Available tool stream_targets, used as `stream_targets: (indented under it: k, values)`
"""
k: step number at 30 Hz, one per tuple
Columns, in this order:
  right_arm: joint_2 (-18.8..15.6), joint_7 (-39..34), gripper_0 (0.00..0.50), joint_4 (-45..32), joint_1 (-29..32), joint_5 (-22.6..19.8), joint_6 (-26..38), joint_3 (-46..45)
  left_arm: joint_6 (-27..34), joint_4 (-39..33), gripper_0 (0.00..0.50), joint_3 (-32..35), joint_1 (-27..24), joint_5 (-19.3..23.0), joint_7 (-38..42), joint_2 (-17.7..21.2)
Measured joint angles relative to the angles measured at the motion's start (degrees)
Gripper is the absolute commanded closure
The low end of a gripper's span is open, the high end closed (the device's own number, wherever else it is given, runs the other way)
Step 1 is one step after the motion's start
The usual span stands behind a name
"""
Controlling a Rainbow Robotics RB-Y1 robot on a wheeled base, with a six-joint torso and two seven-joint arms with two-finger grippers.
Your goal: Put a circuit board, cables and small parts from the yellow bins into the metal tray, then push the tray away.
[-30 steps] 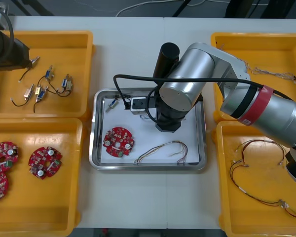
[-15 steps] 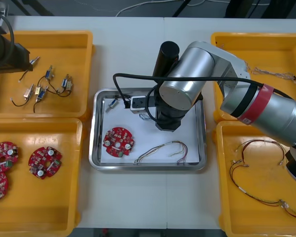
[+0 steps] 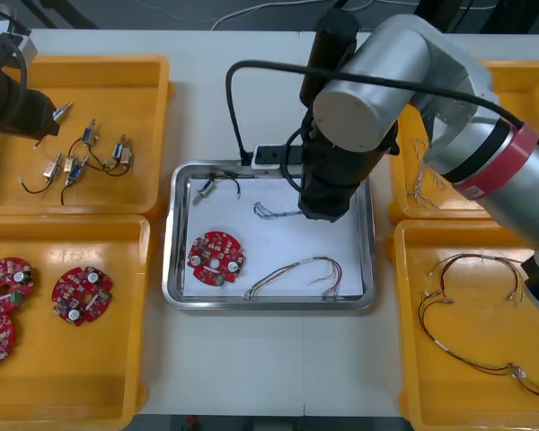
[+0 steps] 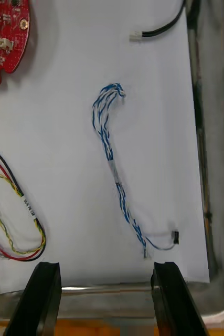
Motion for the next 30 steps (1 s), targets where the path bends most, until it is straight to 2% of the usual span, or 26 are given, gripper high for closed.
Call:
stream_targets:
  k: [3,6,12,15,19,24,30]
  values:
    - [-1.16,-7.53,0.0,-1.88,0.0,-1.01,2.46,-2.43,-1.52,2.16,0.0,0.46,0.01,0.25,-0.03,0.0]
    - [-2.8,-11.99,0.0,-3.65,0.0,-1.84,6.12,-4.56,-2.72,4.65,0.0,1.78,0.01,0.95,-0.66,-0.01]
    - [-5.22,-23.67,0.0,-5.9,0.04,-2.06,11.41,-8.8,-5.09,5.78,0.0,3.24,1.24,2.2,-6.83,-0.01]
    - [-5.93,-28.63,0.0,-6.3,0.35,-2.06,11.64,-11.87,-6.28,5.77,0.0,3.24,2.46,3.15,-8.95,-0.01]
    - [-6.82,-31.58,0.0,-6.96,1.23,-2.03,11.7,-15.75,-7.52,5.77,0.0,3.24,3.92,4.11,-9.13,-0.01]
    - [-9.19,-40.07,0.0,-7.34,2.61,-1.93,11.71,-18.23,-9.92,5.75,0.0,3.24,6.12,5.56,-9.13,-0.01]
    - [-12.23,-44.33,0.0,-9.48,5.72,-1.9,11.71,-20.87,-11.84,5.75,0.0,3.24,8.21,5.99,-9.13,-0.04]
